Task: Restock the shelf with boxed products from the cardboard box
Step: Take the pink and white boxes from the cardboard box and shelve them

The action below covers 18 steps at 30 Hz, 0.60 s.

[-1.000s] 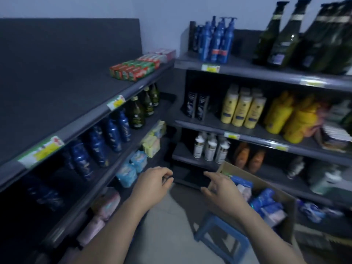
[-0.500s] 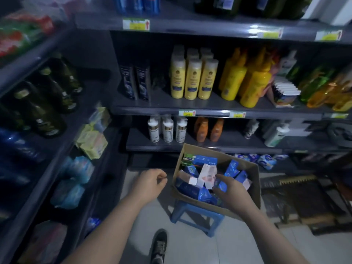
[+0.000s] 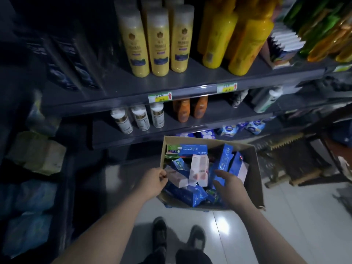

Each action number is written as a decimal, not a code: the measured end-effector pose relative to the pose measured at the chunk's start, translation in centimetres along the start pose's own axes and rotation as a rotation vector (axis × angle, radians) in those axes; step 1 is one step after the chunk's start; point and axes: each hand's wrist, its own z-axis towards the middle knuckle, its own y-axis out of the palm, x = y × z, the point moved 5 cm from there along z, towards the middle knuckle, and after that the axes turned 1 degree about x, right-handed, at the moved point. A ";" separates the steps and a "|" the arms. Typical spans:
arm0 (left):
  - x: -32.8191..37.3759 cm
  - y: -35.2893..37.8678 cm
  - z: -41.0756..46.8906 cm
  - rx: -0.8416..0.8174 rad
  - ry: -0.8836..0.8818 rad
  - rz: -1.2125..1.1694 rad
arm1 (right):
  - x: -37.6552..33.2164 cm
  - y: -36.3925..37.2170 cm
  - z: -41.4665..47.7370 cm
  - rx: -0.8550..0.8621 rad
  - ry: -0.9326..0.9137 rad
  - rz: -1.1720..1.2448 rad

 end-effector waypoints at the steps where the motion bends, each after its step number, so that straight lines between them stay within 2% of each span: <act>1: -0.2 0.7 0.9 -0.012 -0.016 0.011 | 0.4 0.2 0.9 -0.003 0.005 0.002; 6: -1.5 4.5 4.9 -0.044 -0.154 0.021 | 2.2 2.0 5.6 -0.028 0.026 0.039; 11: -2.8 8.4 7.2 -0.098 -0.368 -0.074 | 4.2 4.1 9.7 -0.080 0.030 0.076; 18: -3.2 11.5 9.4 -0.062 -0.464 -0.157 | 6.6 6.1 13.0 -0.129 0.044 0.099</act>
